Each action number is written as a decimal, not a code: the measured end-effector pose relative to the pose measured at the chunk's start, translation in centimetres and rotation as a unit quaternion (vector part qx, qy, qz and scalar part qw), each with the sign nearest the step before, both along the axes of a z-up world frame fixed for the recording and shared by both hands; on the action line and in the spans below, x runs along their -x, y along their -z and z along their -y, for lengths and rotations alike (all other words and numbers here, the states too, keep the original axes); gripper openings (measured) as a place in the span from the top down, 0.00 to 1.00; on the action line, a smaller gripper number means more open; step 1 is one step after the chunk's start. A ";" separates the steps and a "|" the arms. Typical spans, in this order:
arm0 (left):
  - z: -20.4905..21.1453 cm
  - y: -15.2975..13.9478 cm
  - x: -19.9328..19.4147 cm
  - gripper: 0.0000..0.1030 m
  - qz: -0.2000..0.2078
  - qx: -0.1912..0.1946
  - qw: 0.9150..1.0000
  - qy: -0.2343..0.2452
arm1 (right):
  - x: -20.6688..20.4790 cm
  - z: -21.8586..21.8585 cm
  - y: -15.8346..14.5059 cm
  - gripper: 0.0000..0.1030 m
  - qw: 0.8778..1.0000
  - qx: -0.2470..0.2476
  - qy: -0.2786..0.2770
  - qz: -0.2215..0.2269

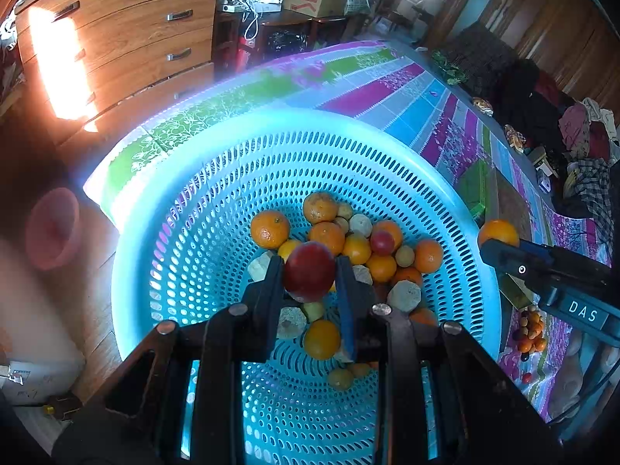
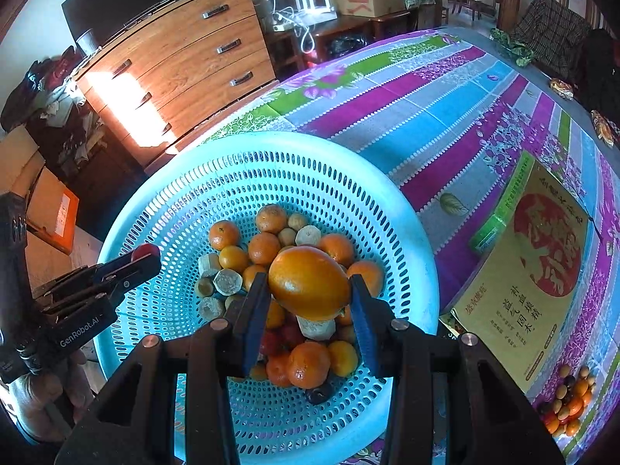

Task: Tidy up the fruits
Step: 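Open both grippers to drop the tomato and orange into the basket, then move both grippers back over the fruit pile on the sheet, then grasp a dark plum with the left gripper while the right approaches an orange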

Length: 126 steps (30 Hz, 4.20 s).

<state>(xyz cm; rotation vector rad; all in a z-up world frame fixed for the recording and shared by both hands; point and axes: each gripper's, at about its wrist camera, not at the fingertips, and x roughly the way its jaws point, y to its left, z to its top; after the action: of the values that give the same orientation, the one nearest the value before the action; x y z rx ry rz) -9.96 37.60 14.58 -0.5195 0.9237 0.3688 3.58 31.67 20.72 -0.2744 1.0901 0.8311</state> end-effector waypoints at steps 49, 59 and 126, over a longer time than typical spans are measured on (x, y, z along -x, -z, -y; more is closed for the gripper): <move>0.6 1.7 0.1 0.40 -0.012 0.005 1.000 -0.013 | 1.3 0.8 -0.7 0.24 0.999 -0.016 -0.006 0.033; 2.7 -1.0 1.7 0.39 0.071 -0.023 0.997 -0.002 | 8.9 11.2 -2.3 0.24 0.986 -0.074 0.032 0.145; 40.9 13.7 -17.2 0.62 0.037 -0.027 0.863 0.504 | 9.0 51.4 13.3 0.24 0.927 -0.029 0.372 0.020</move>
<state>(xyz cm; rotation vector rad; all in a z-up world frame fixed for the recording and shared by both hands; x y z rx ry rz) 7.19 -3.30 0.83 0.0527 0.9849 -0.5760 -5.46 -19.78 7.38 0.1768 1.0172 0.1713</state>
